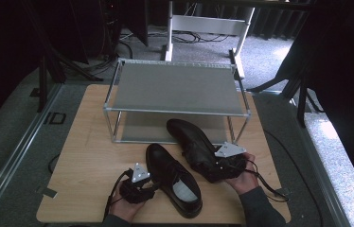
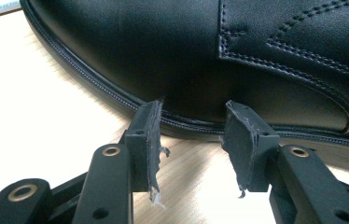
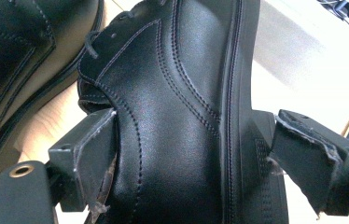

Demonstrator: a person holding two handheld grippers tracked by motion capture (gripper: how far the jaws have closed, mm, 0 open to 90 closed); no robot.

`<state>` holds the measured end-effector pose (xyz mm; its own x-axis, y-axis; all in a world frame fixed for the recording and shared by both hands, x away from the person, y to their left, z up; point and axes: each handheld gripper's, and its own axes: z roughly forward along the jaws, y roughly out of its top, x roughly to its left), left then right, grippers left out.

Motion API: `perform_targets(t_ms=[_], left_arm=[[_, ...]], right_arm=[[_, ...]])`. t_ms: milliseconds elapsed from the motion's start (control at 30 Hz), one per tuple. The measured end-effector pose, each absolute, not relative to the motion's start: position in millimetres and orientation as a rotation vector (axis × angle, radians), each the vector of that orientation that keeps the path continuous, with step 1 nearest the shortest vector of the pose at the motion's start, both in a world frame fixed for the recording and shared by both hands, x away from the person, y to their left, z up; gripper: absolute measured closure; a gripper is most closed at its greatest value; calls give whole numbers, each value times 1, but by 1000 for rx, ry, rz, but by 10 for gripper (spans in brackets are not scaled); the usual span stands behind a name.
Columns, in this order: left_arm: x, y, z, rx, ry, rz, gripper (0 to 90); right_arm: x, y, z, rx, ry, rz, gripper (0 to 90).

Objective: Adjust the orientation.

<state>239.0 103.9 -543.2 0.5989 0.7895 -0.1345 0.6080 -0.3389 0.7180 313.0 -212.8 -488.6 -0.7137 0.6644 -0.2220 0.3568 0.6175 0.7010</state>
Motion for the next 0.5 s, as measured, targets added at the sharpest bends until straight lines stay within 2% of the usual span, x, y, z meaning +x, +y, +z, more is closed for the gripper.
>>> perform_targets(t_ms=[233,267,367,500], left_arm=[[239,104,-544,2065,1102,305,557],[240,105,-544,2062,1103,304,557],[240,105,-544,2059,1104,305,555],[240,104,-544,2059,1103,304,555]], right_arm=[[318,-219,-487,841,2359,934,206],[319,-219,-487,844,2348,913,243],[324,-221,-487,867,2333,888,264],[330,-223,-486,874,2317,849,336]])
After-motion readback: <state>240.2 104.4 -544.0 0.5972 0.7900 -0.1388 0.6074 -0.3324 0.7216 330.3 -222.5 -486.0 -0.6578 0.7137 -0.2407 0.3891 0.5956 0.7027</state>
